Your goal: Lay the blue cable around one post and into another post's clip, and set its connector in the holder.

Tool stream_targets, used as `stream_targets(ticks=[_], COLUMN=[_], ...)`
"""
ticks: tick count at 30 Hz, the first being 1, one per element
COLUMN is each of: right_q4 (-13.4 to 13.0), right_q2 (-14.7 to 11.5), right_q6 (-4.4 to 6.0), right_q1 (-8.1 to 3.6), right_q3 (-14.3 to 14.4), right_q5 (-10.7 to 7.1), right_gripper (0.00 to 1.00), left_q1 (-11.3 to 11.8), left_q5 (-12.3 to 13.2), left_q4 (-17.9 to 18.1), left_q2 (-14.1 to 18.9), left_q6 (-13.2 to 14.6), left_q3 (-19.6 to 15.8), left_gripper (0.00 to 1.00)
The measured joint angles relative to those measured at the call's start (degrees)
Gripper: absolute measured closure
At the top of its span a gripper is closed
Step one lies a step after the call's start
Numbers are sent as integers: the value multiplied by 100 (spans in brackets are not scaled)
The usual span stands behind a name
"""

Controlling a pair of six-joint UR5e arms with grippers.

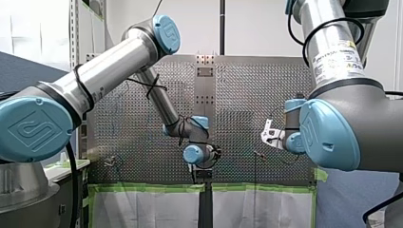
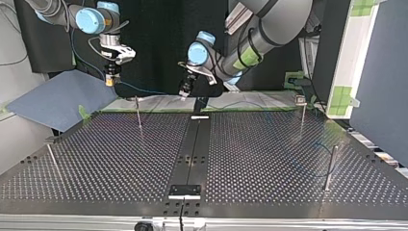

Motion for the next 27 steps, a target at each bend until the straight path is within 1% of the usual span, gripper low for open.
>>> stream_targets(ticks=[3,7,10,11,15,18,21,23,27], right_q4=[-11,-19,-27,-30,-38,-49,-55,-55,-54], right_q2=[6,8,11,11,16,21,24,25,26], right_q6=[-9,-21,-27,-29,-44,-51,-53,-54,-55], right_q1=[-2,-1,-4,-4,-5,-5,-4,-5,-5], right_q3=[2,2,2,3,3,3,3,3,4], right_q5=[-2,-6,-7,-8,-8,-9,-21,-29,-39], right_gripper=[100,100,100,100,100,100,100,100,100], left_q1=[5,31,79,101,184,214,212,210,204], left_q5=[-2,-25,-93,-130,-201,-123,14,117,246], left_q4=[152,313,287,245,111,87,148,240,397], left_q2=[-149,-335,-471,-530,-717,-873,-1049,-1180,-1403], left_q6=[9,28,80,112,194,278,283,216,57], left_q3=[147,245,260,249,186,152,142,145,173], left_gripper=[7,7,7,5,5,5,5,5,5])
